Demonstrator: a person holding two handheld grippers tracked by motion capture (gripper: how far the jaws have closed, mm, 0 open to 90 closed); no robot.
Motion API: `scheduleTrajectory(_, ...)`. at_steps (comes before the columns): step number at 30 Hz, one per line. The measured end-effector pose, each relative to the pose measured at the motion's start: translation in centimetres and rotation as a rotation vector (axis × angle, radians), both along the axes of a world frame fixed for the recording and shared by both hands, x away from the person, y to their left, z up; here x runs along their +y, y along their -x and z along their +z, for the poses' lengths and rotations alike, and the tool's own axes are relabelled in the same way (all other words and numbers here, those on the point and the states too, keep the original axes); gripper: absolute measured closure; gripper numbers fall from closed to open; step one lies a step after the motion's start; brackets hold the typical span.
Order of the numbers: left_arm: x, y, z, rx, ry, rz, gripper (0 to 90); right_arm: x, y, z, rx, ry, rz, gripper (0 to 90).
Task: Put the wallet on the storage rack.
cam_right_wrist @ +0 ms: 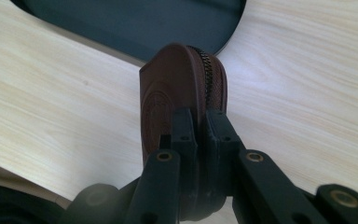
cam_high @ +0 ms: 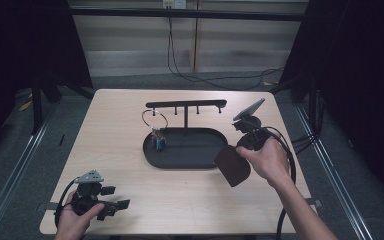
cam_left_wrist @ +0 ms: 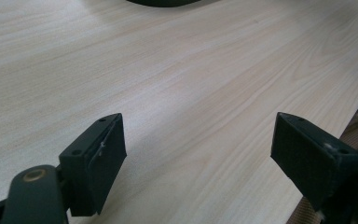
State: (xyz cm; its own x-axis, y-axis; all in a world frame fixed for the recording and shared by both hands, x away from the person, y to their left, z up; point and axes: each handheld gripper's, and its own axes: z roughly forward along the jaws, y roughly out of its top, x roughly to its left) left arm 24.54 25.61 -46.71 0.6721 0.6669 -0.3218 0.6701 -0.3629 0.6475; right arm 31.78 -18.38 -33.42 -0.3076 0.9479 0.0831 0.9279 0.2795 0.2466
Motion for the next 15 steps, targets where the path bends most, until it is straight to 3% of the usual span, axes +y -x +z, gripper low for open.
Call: scheduleTrajectory(15,0.0,0.0,0.0,-0.002,-0.001,0.001,17.9,1.0,-2.1,1.1,-0.017,-0.01,-0.011,83.4)
